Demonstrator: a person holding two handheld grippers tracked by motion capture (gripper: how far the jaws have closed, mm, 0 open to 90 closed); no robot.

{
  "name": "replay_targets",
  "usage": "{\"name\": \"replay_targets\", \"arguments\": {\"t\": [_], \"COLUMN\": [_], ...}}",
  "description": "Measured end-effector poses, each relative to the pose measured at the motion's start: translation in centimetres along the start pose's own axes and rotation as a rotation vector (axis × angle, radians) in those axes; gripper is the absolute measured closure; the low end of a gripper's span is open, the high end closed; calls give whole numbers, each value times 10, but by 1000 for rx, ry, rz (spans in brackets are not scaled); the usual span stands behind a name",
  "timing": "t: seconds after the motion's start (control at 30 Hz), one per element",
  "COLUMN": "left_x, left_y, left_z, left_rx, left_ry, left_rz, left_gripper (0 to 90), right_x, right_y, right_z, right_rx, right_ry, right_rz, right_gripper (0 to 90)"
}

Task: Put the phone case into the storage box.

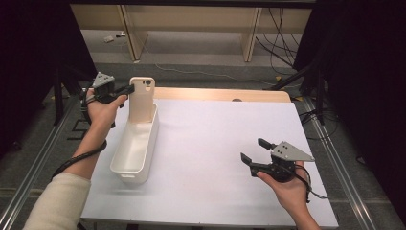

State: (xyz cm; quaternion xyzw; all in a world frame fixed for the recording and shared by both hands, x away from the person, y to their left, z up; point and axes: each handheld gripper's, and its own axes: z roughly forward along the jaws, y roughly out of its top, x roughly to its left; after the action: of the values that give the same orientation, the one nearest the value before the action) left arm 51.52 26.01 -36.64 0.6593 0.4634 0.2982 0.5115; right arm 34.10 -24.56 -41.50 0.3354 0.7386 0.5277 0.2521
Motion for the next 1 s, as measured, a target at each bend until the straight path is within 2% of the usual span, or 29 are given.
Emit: {"name": "replay_targets", "arguments": {"t": [0.17, 0.2, 0.47, 0.57, 0.67, 0.77, 1.0], "left_x": [1, 2, 0, 0, 0, -1, -2], "left_y": [-1, -2, -5, -6, -6, -6, -7], "left_z": [1, 2, 5, 6, 8, 10, 13], "left_rx": [1, 3, 5, 9, 12, 13, 17], "left_ry": [-4, -5, -11, -10, -13, -13, -14], "left_rz": [-3, -1, -8, -6, -2, -5, -9], "left_gripper": [822, 822, 822, 822, 822, 821, 821], "right_x": [1, -1, -1, 0, -1, 0, 0], "right_y": [0, 0, 0, 0, 0, 0, -1], "right_z": [1, 2, 2, 1, 2, 1, 2], "right_rx": [-5, -27, -25, 3, -26, -7, -8], "right_ry": [10, -3, -5, -2, -5, 4, 4], "right_rz": [7, -12, -18, -2, -18, 6, 2], "right_gripper": [208, 208, 208, 207, 208, 208, 208]}}
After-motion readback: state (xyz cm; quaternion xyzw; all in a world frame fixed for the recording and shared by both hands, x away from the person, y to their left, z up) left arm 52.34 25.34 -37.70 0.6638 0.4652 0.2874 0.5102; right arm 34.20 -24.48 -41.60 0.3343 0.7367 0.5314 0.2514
